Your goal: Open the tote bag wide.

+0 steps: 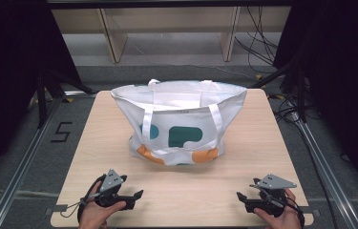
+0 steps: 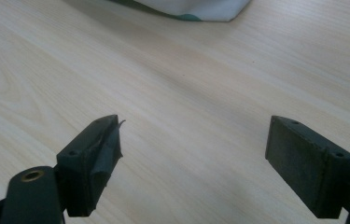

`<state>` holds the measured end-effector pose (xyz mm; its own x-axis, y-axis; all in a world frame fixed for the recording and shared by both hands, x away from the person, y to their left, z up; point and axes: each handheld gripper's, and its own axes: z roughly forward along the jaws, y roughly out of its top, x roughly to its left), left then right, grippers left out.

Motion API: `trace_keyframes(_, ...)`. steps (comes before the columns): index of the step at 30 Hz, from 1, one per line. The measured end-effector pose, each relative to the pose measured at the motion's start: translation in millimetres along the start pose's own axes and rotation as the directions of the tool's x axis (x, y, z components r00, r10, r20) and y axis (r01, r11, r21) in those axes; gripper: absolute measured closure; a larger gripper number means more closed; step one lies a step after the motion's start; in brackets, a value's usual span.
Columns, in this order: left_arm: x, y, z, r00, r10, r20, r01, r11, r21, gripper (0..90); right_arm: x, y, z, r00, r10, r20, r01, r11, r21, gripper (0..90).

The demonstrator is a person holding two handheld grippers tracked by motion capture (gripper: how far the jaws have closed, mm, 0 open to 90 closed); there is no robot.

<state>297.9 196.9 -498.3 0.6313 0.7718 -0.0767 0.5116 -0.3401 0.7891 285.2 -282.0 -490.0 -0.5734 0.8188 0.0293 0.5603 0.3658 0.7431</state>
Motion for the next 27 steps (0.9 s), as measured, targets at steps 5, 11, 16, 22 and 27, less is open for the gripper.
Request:
trace_keyframes(5, 0.2, -0.2, 0.3, 1.0, 0.0, 0.003, 0.0, 1.0, 0.0, 17.1, -0.5, 0.0, -0.1, 1.0, 0.001, 0.002, -0.001, 1.0, -0.002, 19.2)
trace_keyframes(11, 0.4, 0.3, 0.9, 1.0, -0.007, 0.003, 0.007, 0.9998, -0.017, 17.1, 0.3, 0.1, 0.2, 1.0, 0.0, -0.005, 0.0, 1.0, -0.002, 19.2)
trace_keyframes(16, 1.4, 0.8, 0.1, 1.0, 0.007, 0.0, -0.007, 1.0, -0.006, 17.2, -0.4, -0.1, 1.0, 0.9999, -0.006, -0.014, 0.006, 1.0, -0.001, 21.9)
trace_keyframes(22, 5.5, 5.4, -0.6, 0.9997, 0.009, -0.023, -0.009, 1.0, 0.002, 17.5, -0.9, 2.6, 1.4, 0.9997, 0.006, -0.022, -0.006, 1.0, 0.0, 21.1)
trace_keyframes(27, 6.5, 16.1, -5.5, 0.9998, 0.001, -0.02, -0.001, 0.9997, -0.026, 17.7, -5.3, 14.5, -1.8, 0.9997, -0.012, -0.02, 0.012, 1.0, -0.023, 19.9)
